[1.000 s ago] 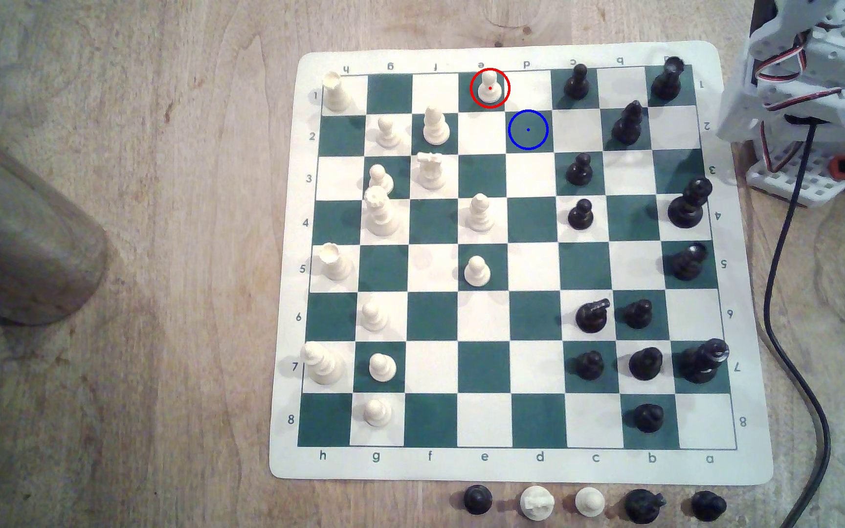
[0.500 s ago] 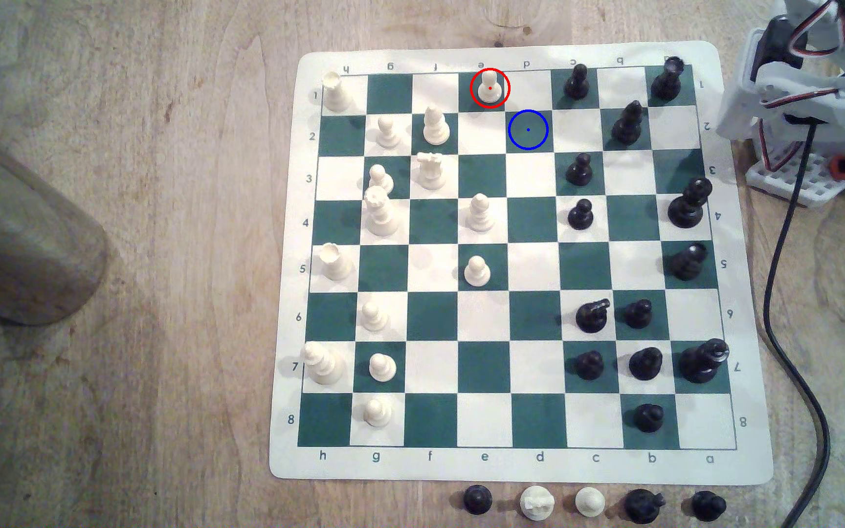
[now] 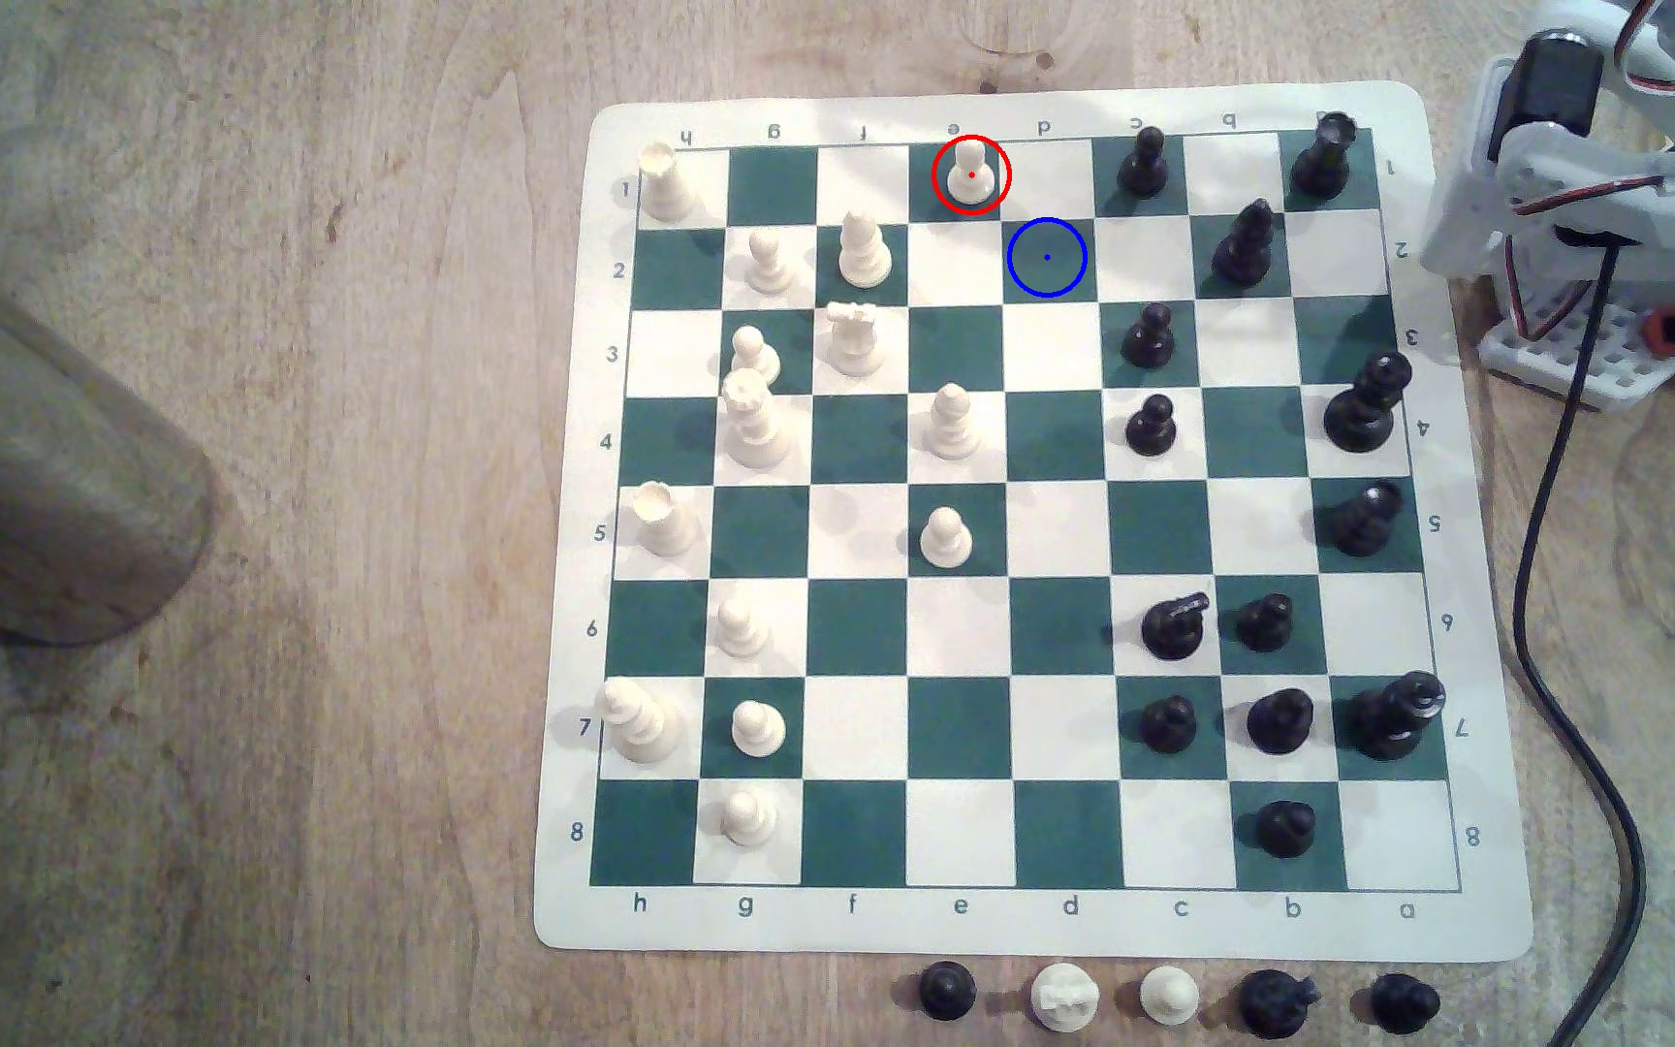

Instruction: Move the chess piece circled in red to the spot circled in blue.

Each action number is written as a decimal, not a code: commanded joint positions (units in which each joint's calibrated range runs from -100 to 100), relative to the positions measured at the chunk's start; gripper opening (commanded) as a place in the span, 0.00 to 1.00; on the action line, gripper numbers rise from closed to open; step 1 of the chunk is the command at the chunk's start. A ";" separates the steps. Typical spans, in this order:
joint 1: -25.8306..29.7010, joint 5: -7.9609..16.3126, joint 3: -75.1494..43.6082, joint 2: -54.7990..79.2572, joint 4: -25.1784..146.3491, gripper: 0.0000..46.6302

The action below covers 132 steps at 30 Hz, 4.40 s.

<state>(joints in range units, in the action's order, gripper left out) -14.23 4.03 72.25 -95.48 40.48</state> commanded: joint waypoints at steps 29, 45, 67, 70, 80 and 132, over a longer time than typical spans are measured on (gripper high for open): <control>3.24 7.37 -21.67 51.50 9.64 0.25; 1.99 4.98 -15.59 65.25 -6.24 0.29; 1.37 4.49 -22.57 77.05 -12.30 0.29; 1.76 4.44 -23.39 78.24 -12.71 0.28; 2.54 4.44 -23.48 78.84 -12.14 0.25; 1.84 4.49 -22.30 73.57 -13.12 0.01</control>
<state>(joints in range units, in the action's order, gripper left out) -11.80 8.42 53.37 -14.62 27.33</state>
